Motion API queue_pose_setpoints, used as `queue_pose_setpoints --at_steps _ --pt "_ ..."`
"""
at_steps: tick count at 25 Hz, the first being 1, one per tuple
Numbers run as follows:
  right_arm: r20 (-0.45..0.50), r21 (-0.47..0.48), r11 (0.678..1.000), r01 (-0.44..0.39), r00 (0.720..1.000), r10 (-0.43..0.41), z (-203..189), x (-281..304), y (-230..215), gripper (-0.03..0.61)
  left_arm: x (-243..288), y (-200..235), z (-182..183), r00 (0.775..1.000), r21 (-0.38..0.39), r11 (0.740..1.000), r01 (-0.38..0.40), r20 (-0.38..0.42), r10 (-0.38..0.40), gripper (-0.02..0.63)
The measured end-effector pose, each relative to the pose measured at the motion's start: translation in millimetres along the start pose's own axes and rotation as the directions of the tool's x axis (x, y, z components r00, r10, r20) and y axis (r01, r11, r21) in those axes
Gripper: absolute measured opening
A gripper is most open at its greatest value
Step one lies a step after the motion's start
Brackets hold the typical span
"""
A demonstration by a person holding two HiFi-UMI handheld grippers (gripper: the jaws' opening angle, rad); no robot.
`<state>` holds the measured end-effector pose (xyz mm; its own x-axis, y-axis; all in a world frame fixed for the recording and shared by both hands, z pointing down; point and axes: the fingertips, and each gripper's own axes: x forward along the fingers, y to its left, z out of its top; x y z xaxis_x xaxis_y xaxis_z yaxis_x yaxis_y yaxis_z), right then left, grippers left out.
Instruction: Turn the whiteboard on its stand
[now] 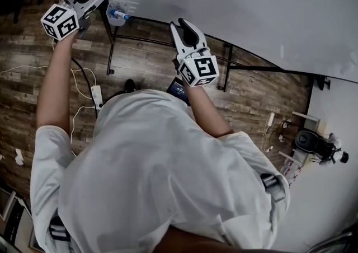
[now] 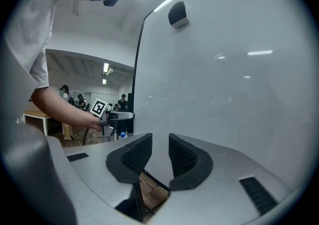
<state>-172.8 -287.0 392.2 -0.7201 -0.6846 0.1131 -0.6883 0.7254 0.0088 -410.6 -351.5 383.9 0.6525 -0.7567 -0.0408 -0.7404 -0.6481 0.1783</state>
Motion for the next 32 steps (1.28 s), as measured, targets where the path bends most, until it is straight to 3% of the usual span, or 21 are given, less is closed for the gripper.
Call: queue_pose_setpoints --at_steps 14,20,25,32 --pt "0.01 0.005 1.0 0.004 1.0 -0.004 1.7 -22.5 4.5 0.103 -14.0 8.0 3.5 0.99 -0.039 0.989 -0.142 0.02 0.143 0.241" --pt "0.028 0.006 1.0 -0.011 1.0 0.011 -4.7 -21.0 33.8 0.13 -81.7 24.4 19.4 0.952 -0.026 0.963 -0.269 0.147 0.269 0.239" --pt "0.061 0.008 1.0 -0.001 0.998 0.001 -4.3 -41.9 31.8 0.098 -101.0 -38.0 31.7 0.948 0.106 0.952 -0.288 0.172 0.268 0.222" --pt "0.114 -0.001 1.0 -0.009 0.993 0.01 5.4 -106.9 23.3 0.006 -96.6 -168.8 -0.6 0.972 0.061 0.98 -0.189 0.15 0.178 0.141"
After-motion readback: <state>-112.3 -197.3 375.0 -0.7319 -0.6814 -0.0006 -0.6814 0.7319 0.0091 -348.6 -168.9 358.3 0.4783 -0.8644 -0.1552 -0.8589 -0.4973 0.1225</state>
